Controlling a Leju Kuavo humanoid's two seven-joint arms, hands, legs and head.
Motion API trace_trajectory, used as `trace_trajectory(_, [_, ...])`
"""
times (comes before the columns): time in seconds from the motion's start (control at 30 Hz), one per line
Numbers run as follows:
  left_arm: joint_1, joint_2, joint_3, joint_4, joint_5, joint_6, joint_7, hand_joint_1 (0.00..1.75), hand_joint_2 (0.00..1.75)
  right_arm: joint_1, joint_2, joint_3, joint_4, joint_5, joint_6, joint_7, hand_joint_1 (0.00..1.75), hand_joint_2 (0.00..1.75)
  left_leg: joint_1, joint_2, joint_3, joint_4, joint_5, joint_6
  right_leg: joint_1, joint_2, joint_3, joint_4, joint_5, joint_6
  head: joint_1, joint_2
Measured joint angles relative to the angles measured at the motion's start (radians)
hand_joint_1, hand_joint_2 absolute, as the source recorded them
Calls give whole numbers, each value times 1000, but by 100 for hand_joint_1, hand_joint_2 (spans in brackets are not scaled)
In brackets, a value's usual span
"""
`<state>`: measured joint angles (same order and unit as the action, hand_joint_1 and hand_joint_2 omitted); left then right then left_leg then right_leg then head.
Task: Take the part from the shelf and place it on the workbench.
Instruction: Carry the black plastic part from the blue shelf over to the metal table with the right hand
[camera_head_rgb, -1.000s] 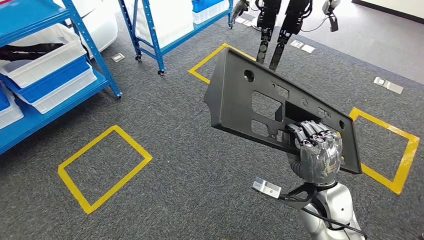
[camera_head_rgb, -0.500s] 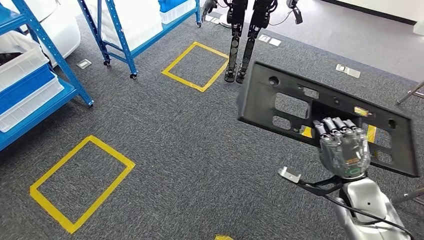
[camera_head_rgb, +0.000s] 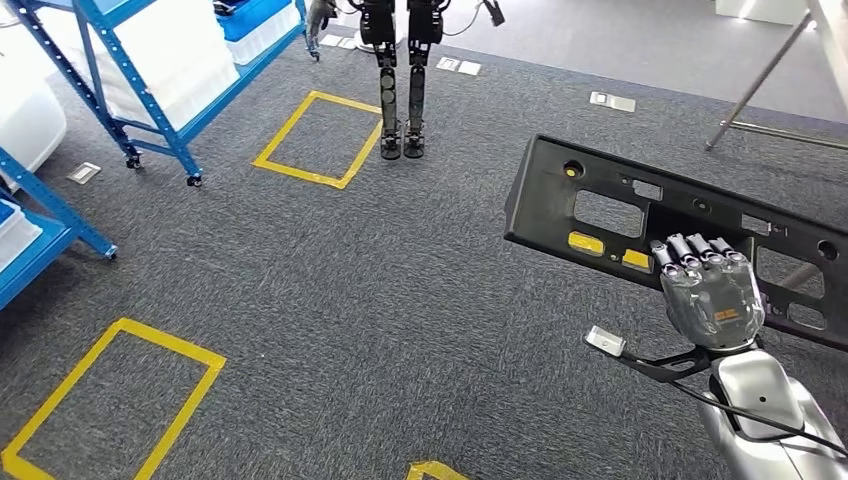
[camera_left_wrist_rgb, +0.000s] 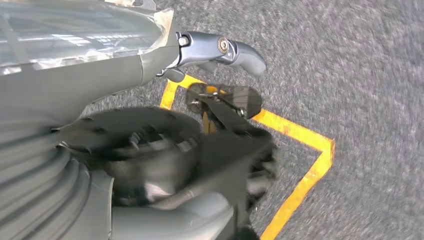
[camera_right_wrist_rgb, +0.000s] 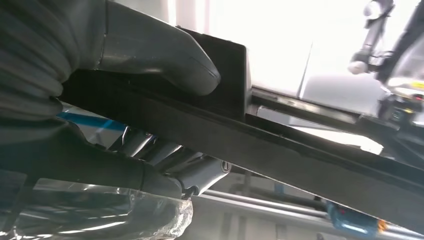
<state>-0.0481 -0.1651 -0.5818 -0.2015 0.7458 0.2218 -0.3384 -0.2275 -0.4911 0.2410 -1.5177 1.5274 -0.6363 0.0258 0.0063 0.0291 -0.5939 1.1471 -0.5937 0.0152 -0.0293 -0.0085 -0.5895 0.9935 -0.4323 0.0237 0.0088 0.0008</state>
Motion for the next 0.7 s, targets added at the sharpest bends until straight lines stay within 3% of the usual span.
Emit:
trace_trajectory(0.07, [2,3,0,0,6,-2,0,0,175,-10,-9,3,22,2,1,12,175,175,1,-29,-67,138,-55,1,4,25,-2,0,2,-7,-2,0])
trace_trajectory(0.1, [4,4,0,0,9,-3,1,0,175,-14,-13,4,34,3,1,18,175,175,1,-32,-85,168,-56,2,6,40,-2,1,2,-8,-2,0])
trace_trajectory(0.17, [5,6,0,0,11,-6,1,0,175,-20,-19,4,50,4,2,26,175,175,1,-33,-90,165,-34,5,8,59,-2,1,3,-8,-2,0])
trace_trajectory(0.27, [6,6,0,0,12,-7,1,0,175,-22,-20,4,55,5,3,29,175,175,1,-33,-83,145,-18,6,8,65,-2,2,3,-8,-3,0])
trace_trajectory(0.3, [6,7,0,1,14,-7,1,0,175,-30,-22,4,64,5,4,33,175,175,3,-55,-54,81,13,8,7,75,-2,3,3,-8,-3,0])
trace_trajectory(0.37, [6,9,-1,1,20,-9,1,0,175,-66,-38,-2,109,5,6,51,175,175,-1,-77,4,-54,75,22,9,119,-15,6,9,11,-2,0])
trace_trajectory(0.4, [5,10,-1,1,24,-10,1,0,175,-87,-49,-5,135,4,7,61,175,175,-2,-83,33,-122,107,33,9,125,-25,13,10,20,-2,0])
trace_trajectory(0.43, [5,11,-1,1,27,-11,1,0,175,-106,-58,-8,158,2,8,65,175,175,-5,-65,35,-131,111,42,10,110,-42,33,2,27,0,0])
trace_trajectory(0.47, [5,12,-1,1,29,-11,1,0,175,-121,-62,-7,172,2,9,66,175,175,-4,-51,36,-138,116,49,11,79,-65,76,-19,27,3,0])
trace_trajectory(0.5, [5,13,-1,1,31,-11,1,0,175,-138,-64,-5,188,1,11,67,175,175,-5,-36,36,-141,119,53,10,46,-96,138,-47,26,5,0])
trace_trajectory(0.53, [5,13,-1,1,33,-11,1,0,175,-157,-65,-1,204,3,13,68,175,175,-6,-22,34,-141,119,54,9,28,-131,211,-78,26,8,0])
trace_trajectory(0.6, [6,15,-1,1,38,-11,1,0,175,-185,-64,8,238,7,16,73,175,175,-6,6,32,-141,119,53,5,20,-176,312,-109,37,9,0])
trace_trajectory(0.63, [6,15,-1,1,42,-11,1,0,175,-198,-64,13,257,9,18,78,175,175,-6,19,32,-140,118,52,1,16,-170,307,-103,46,10,0])
trace_trajectory(0.7, [5,16,-1,1,47,-12,1,0,175,-228,-64,22,289,11,20,90,175,175,-6,43,34,-139,114,47,-8,-12,-99,181,-57,67,10,0])
